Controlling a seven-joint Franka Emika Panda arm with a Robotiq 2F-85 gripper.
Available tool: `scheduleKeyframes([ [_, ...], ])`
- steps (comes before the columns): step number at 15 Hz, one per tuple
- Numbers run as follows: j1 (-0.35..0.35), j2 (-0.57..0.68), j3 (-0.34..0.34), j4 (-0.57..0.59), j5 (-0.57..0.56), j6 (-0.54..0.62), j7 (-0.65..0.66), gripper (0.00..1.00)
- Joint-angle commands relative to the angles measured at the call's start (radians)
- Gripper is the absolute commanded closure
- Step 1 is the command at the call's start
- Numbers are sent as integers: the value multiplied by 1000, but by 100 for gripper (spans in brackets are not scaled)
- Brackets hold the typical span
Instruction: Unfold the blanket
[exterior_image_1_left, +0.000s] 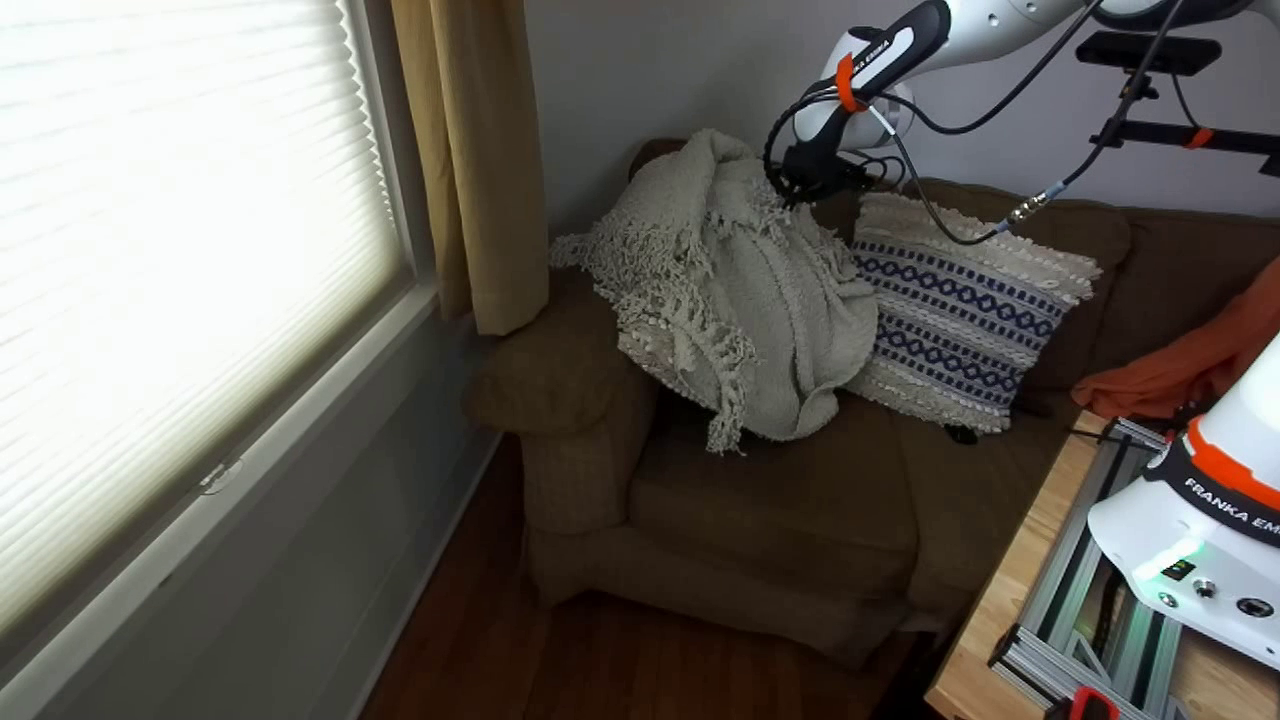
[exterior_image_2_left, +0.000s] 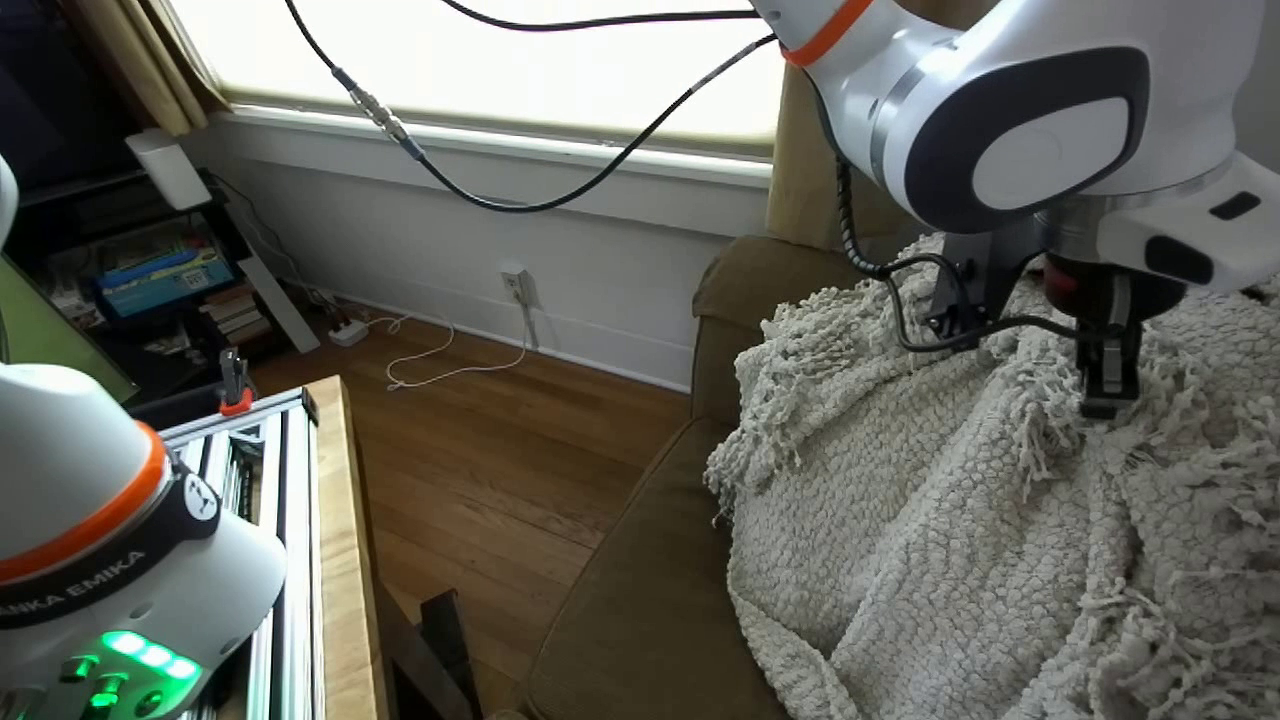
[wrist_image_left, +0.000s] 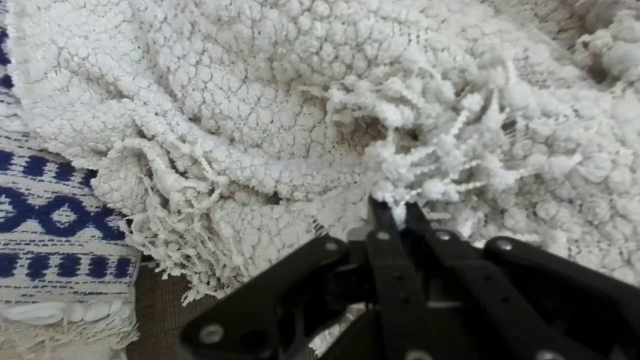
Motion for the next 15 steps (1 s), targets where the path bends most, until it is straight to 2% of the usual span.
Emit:
scheduleKeyframes([
  [1, 33, -19, -53, -4, -63, -103, 41, 100],
  [5, 50, -61, -84, -9, -170, -293, 48, 99],
  [8, 52, -108, -95, -22, -271, -373, 26, 99],
  [12, 35, -185, -88, -42, -372, -411, 3, 99],
  [15, 19, -242, -77, -41, -392, -405, -2, 99],
])
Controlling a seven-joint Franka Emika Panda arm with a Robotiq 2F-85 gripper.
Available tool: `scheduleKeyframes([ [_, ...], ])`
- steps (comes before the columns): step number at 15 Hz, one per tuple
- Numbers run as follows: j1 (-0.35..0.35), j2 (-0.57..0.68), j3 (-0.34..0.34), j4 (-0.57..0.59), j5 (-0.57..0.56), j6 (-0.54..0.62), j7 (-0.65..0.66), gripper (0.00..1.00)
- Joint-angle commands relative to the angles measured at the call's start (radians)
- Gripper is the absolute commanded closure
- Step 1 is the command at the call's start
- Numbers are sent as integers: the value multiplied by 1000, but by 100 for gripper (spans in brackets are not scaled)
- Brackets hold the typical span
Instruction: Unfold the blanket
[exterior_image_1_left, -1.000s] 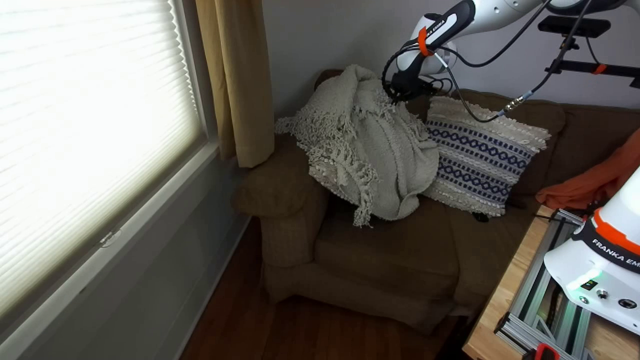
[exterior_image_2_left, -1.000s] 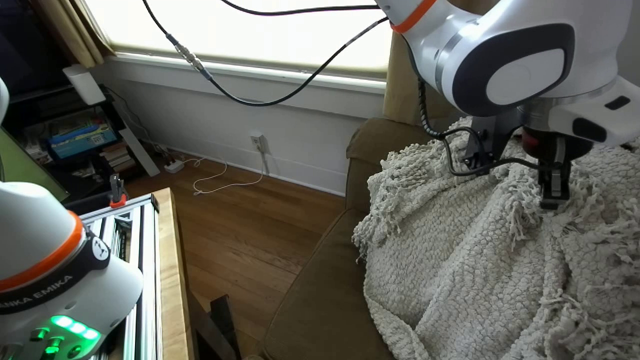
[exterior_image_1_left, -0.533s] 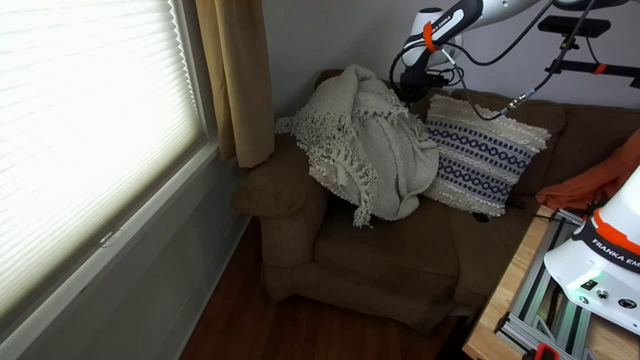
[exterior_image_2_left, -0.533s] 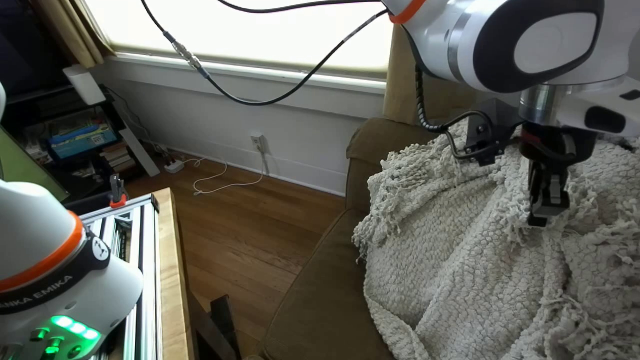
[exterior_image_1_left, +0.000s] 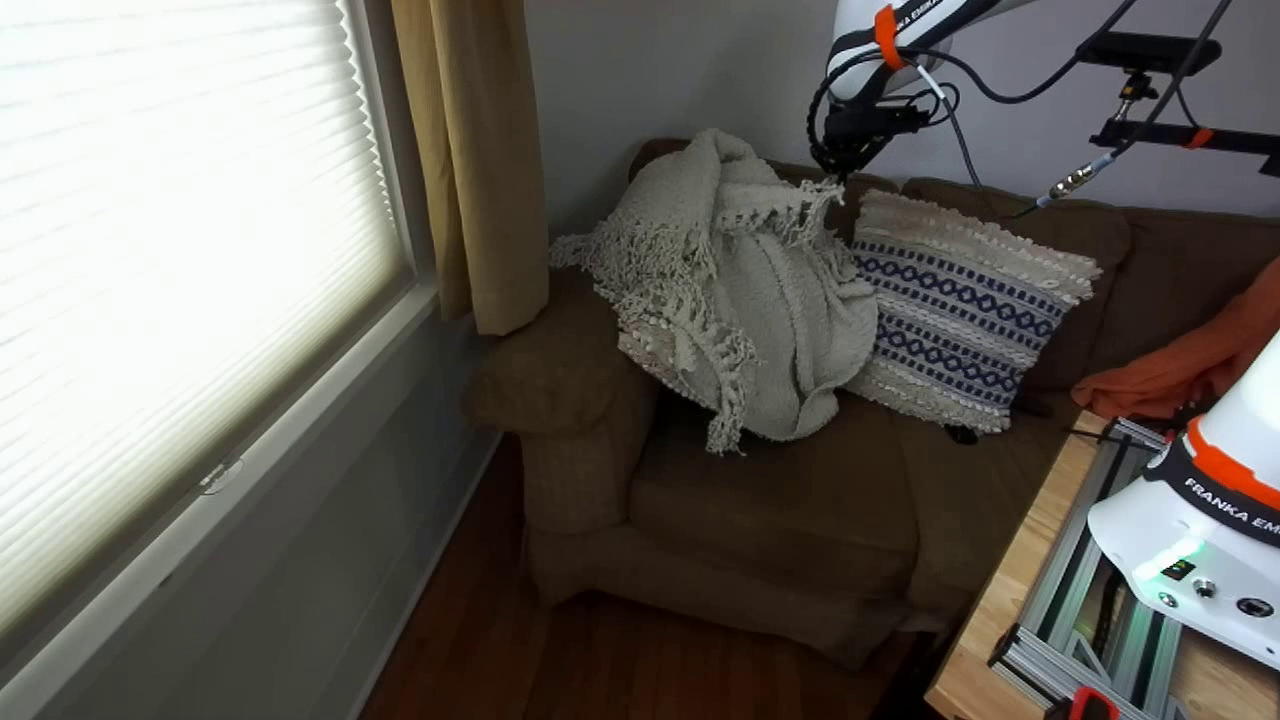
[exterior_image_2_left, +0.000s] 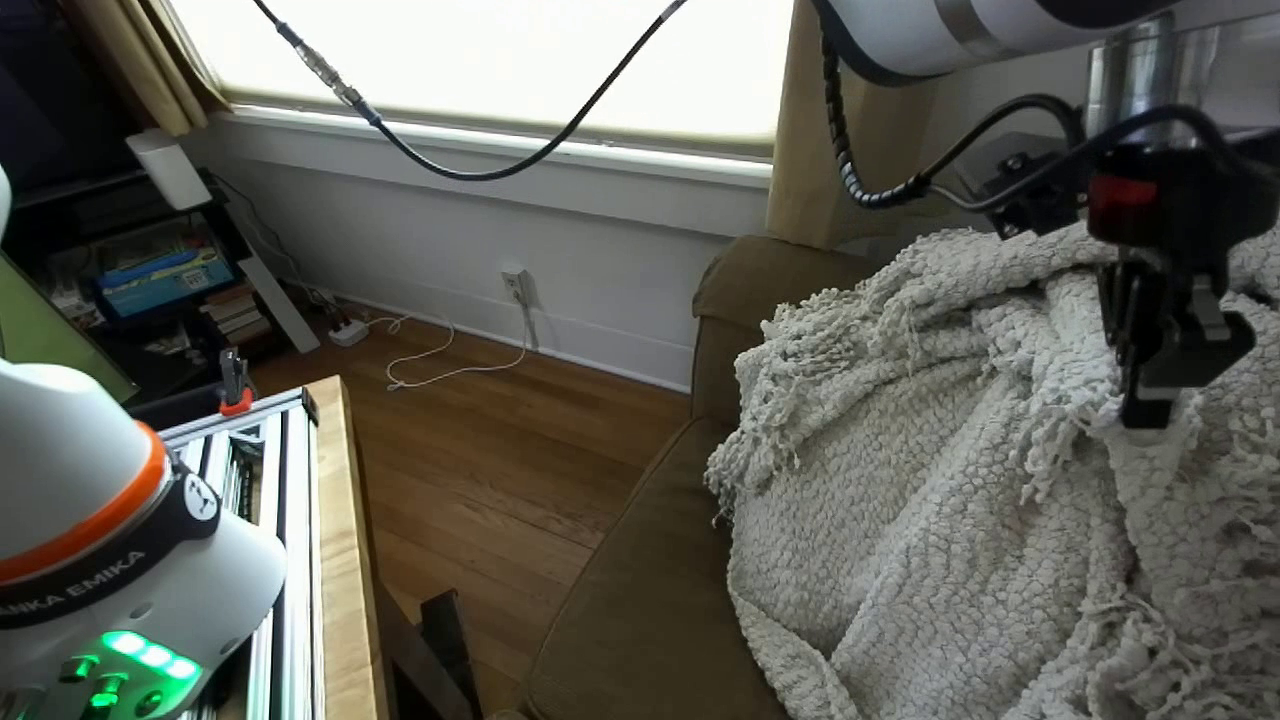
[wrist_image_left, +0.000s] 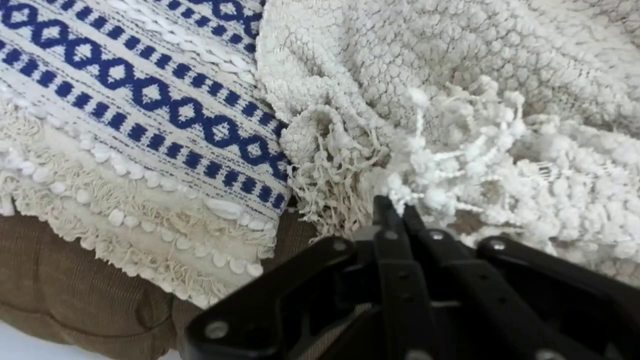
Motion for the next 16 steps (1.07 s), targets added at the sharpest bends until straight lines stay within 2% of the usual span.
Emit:
scheduleKeyframes([
  [1, -24, -107, 10, -46, -41, -12, -18, 99],
  [9, -69, -236, 20, -10, -18, 116, 11, 99],
  [14, -94, -276, 12, 21, -19, 271, 62, 99],
  [16, -82, -277, -18, 40, -27, 325, 97, 99],
])
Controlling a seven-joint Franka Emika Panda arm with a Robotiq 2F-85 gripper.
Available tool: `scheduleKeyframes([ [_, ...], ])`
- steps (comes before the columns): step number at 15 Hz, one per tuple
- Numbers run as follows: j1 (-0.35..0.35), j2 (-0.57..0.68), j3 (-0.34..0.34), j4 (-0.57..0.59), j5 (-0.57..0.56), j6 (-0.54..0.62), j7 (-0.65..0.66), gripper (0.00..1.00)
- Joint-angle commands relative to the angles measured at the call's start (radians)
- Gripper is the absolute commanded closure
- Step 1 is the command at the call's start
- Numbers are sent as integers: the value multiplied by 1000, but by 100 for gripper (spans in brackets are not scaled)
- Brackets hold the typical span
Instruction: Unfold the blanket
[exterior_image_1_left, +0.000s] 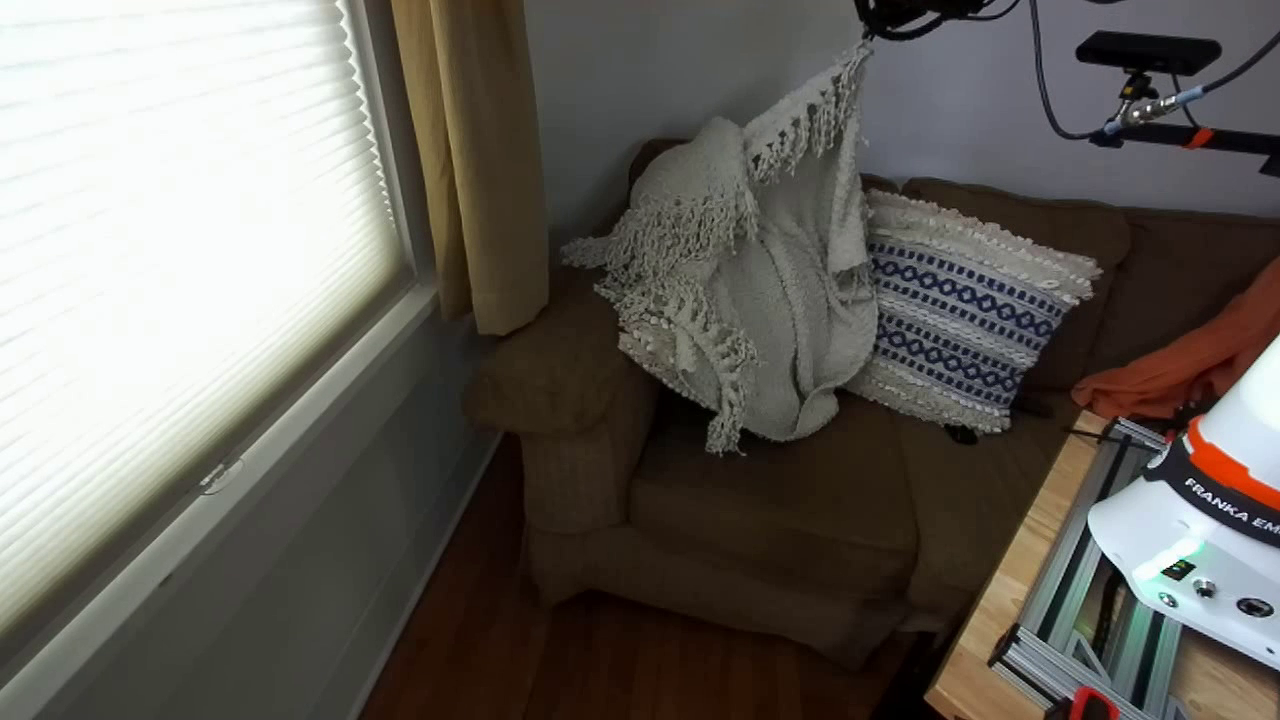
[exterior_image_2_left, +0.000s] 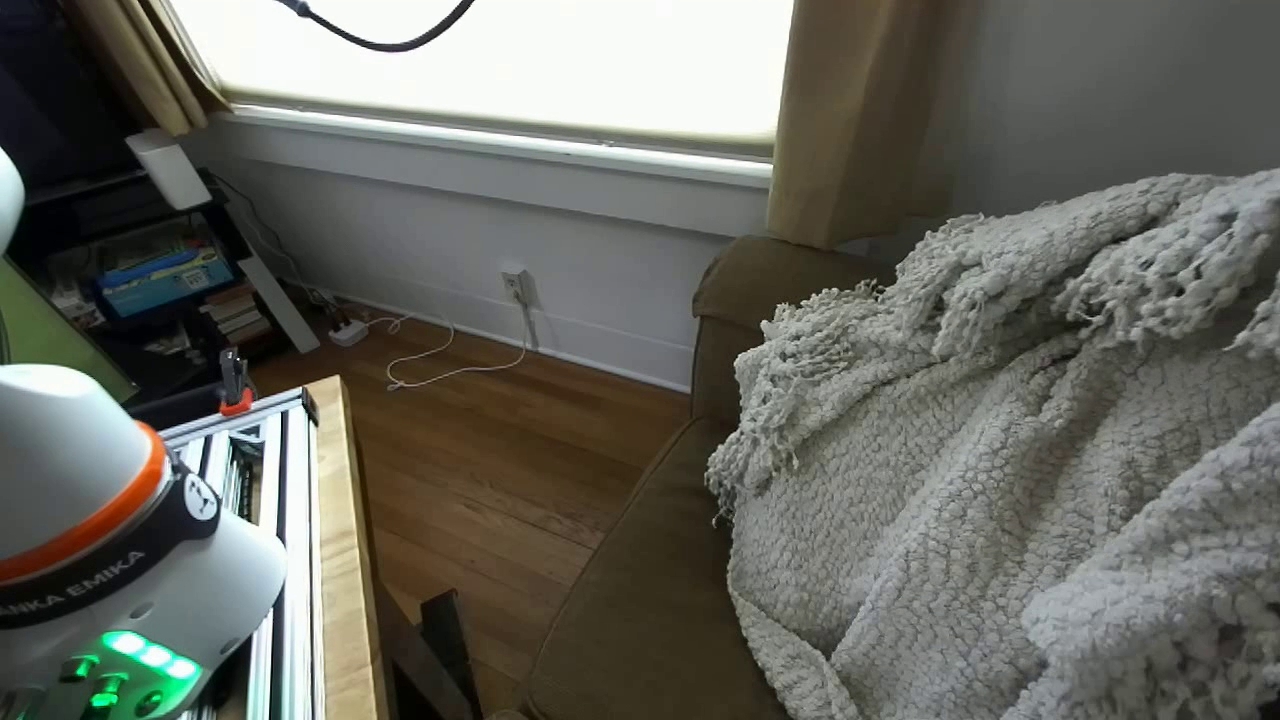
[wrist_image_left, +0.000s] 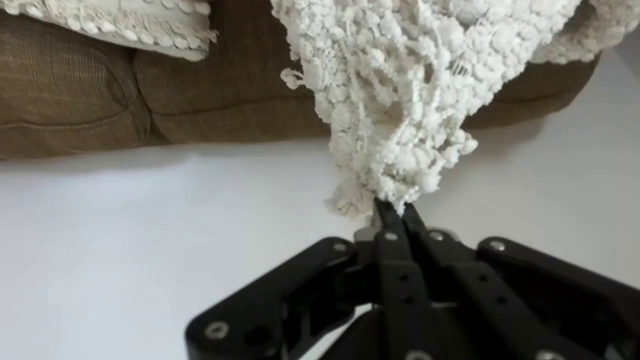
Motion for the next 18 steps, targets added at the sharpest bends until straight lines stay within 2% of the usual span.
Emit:
scheduleKeyframes([
  [1, -6, -27, -35, 22, -27, 79, 69, 99],
  [7, 3, -16, -100, 97, -58, 163, 177, 99],
  [15, 13, 69, -246, 227, -223, 87, 421, 99],
  [18, 9, 126, -290, 266, -252, 60, 482, 99],
])
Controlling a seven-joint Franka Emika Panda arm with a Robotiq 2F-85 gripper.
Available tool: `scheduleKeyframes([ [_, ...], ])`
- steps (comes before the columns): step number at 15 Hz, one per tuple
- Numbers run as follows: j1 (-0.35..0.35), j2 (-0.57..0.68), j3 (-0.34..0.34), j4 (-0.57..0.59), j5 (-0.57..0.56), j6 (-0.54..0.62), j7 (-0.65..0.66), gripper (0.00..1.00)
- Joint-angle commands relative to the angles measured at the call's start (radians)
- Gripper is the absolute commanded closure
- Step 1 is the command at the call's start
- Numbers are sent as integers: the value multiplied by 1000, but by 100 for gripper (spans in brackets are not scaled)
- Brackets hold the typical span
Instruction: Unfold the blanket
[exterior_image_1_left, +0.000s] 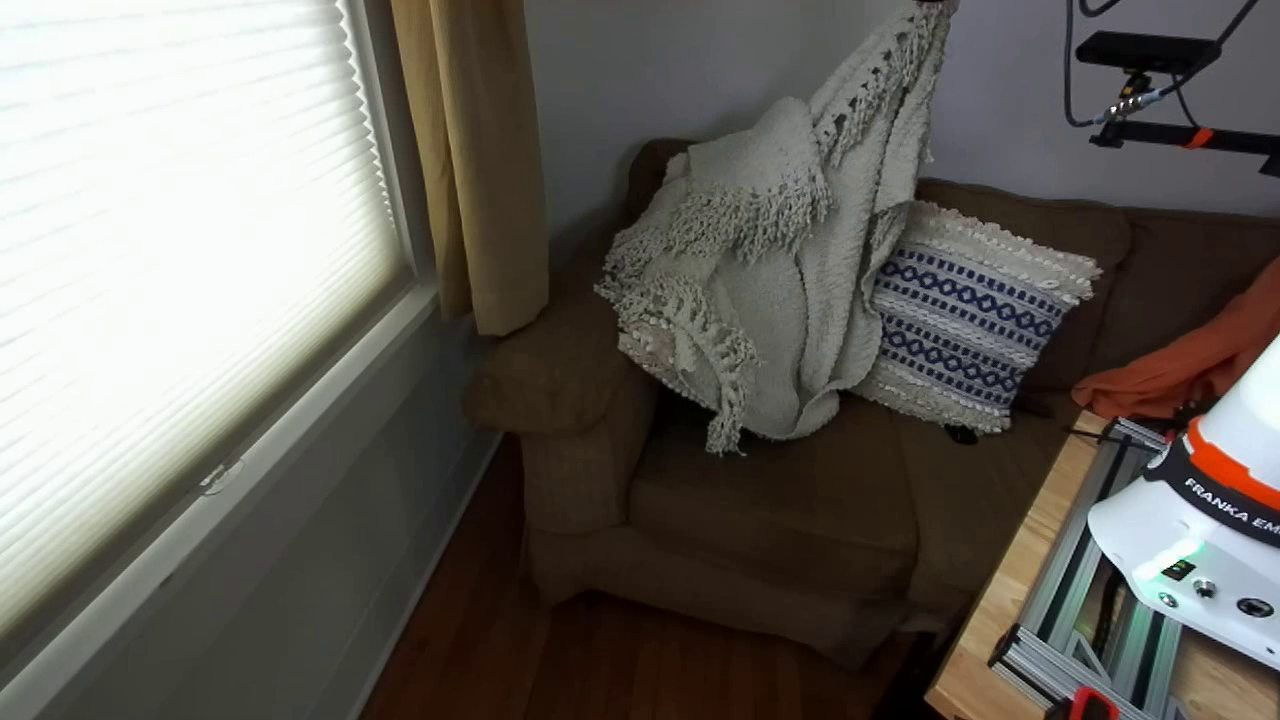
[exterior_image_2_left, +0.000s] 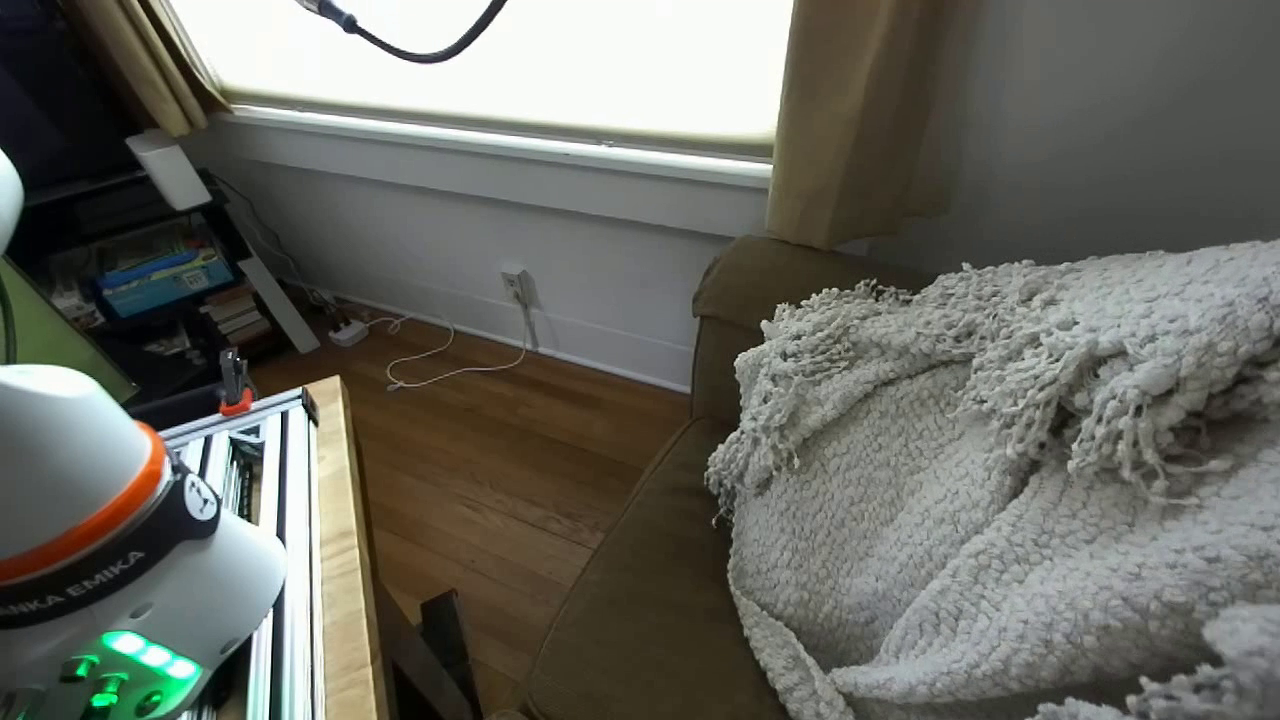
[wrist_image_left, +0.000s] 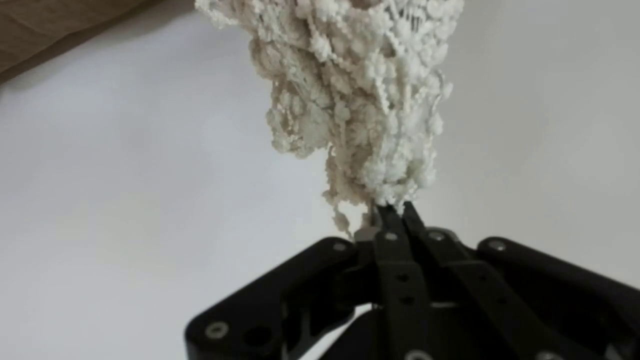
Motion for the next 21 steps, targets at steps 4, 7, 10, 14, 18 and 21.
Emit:
scheduleKeyframes([
  [4, -6, 142, -87, 119, -38, -107, 114, 99],
  [7, -16, 217, -112, 158, -31, -148, 145, 99],
  [10, -31, 287, -131, 191, -25, -195, 158, 99],
  [14, -53, 337, -122, 214, -4, -198, 144, 67],
  [18, -59, 274, -28, 170, 62, -189, 30, 36],
  [21, -58, 222, 73, 125, 148, -193, -101, 14],
])
